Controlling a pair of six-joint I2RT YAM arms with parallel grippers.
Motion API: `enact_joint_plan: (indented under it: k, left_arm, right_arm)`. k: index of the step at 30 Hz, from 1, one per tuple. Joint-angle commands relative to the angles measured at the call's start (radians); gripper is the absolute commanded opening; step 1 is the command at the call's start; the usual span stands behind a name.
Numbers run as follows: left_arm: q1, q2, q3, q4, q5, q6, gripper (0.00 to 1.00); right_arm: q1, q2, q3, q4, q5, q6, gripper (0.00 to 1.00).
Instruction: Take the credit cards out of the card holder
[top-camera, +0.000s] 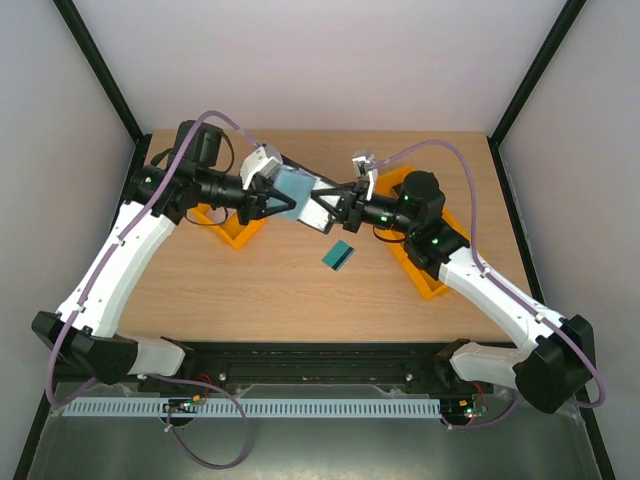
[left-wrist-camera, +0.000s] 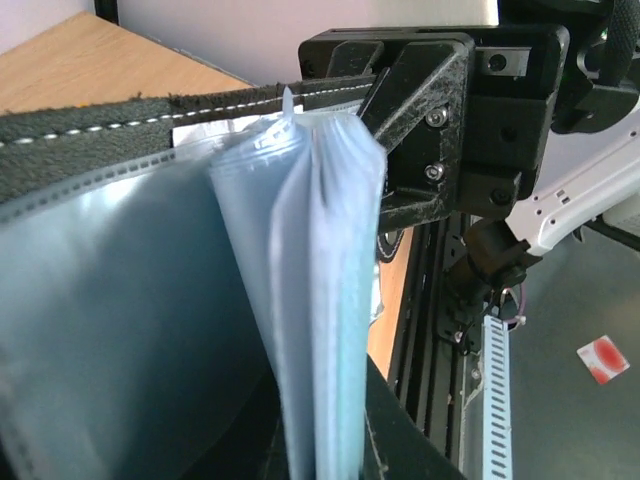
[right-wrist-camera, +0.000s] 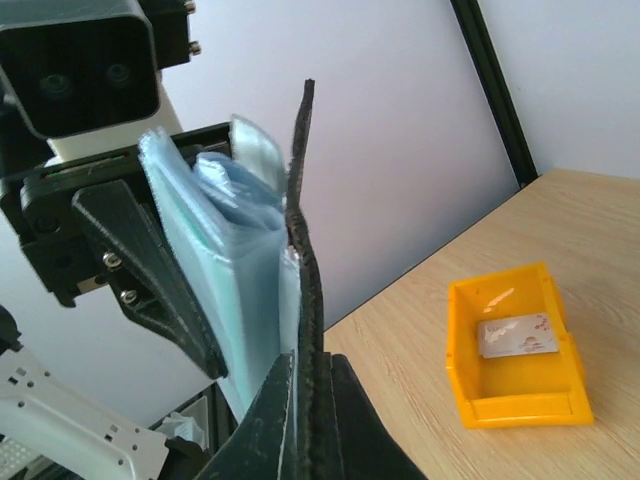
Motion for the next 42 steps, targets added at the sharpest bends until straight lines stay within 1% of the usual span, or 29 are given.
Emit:
enact_joint_plan:
  k: [1, 3, 4, 6, 8, 9, 11, 12, 13, 17, 20, 23, 26, 29, 32, 34, 38, 40, 42]
  left_arm:
    - [0.01, -0.001, 0.053, -0.046, 0.065, 0.041, 0.14]
    - [0.035, 0.003, 0.067, -0.079, 0.037, 0.053, 0.43]
    - [0.059, 0.003, 0.07, -0.103, 0.031, 0.07, 0.5]
    - [0.109, -0.009, 0.057, -0.127, 0.029, 0.099, 0.57]
    - [0.135, -0.018, 0.042, -0.125, 0.004, 0.102, 0.66]
    - [0.136, -0.018, 0.035, -0.122, -0.015, 0.102, 0.72]
    - [0.133, -0.014, 0.019, -0.121, -0.009, 0.105, 0.86]
    - [0.13, -0.011, 0.009, -0.123, 0.008, 0.111, 0.96]
    - [0.122, -0.009, 0.002, -0.128, 0.031, 0.122, 0.99]
    - [0.11, -0.008, 0.002, -0.174, 0.074, 0.19, 0.99]
    - [0.11, -0.009, 0.0, -0.178, 0.062, 0.212, 0.99]
    - [0.12, -0.005, 0.002, -0.191, 0.031, 0.246, 0.99]
    - [0.133, -0.005, 0.013, -0.224, 0.006, 0.298, 0.99]
    - [0.142, -0.004, 0.031, -0.303, 0.001, 0.4, 0.99]
    - [0.158, -0.009, 0.037, -0.395, 0.02, 0.517, 0.99]
    - [0.16, -0.013, 0.029, -0.383, 0.02, 0.511, 0.99]
    - [0.159, -0.012, -0.001, -0.288, 0.043, 0.423, 0.99]
    - [0.154, -0.007, -0.027, -0.228, 0.065, 0.371, 0.99]
    - [0.139, 0.007, -0.033, -0.2, 0.064, 0.347, 0.99]
  right_arm:
    - [-0.001, -0.03, 0.023, -0.006, -0.029, -0.076, 0.02]
    - [-0.003, -0.058, 0.028, -0.054, -0.054, -0.142, 0.02]
    - [-0.006, -0.072, 0.036, -0.092, -0.073, -0.184, 0.02]
    - [-0.011, -0.091, 0.054, -0.176, -0.134, -0.263, 0.02]
    - [-0.012, -0.09, 0.083, -0.243, -0.192, -0.315, 0.02]
    - [-0.012, -0.083, 0.094, -0.264, -0.215, -0.326, 0.02]
    - [-0.012, -0.067, 0.117, -0.276, -0.226, -0.323, 0.02]
    - [-0.012, -0.057, 0.129, -0.276, -0.225, -0.315, 0.02]
    - [-0.012, -0.046, 0.139, -0.276, -0.232, -0.311, 0.02]
    - [-0.012, -0.019, 0.152, -0.242, -0.264, -0.29, 0.02]
    - [-0.012, -0.007, 0.153, -0.214, -0.326, -0.285, 0.02]
    - [-0.014, 0.005, 0.179, -0.269, -0.388, -0.345, 0.02]
    - [-0.017, 0.019, 0.213, -0.333, -0.408, -0.399, 0.02]
    - [-0.017, 0.046, 0.231, -0.329, -0.451, -0.38, 0.02]
    - [-0.017, 0.061, 0.236, -0.342, -0.452, -0.391, 0.02]
    - [-0.017, 0.068, 0.239, -0.343, -0.453, -0.391, 0.02]
    - [-0.017, 0.08, 0.246, -0.348, -0.452, -0.382, 0.02]
    - [-0.017, 0.082, 0.24, -0.341, -0.483, -0.375, 0.02]
    - [-0.017, 0.082, 0.235, -0.335, -0.491, -0.37, 0.02]
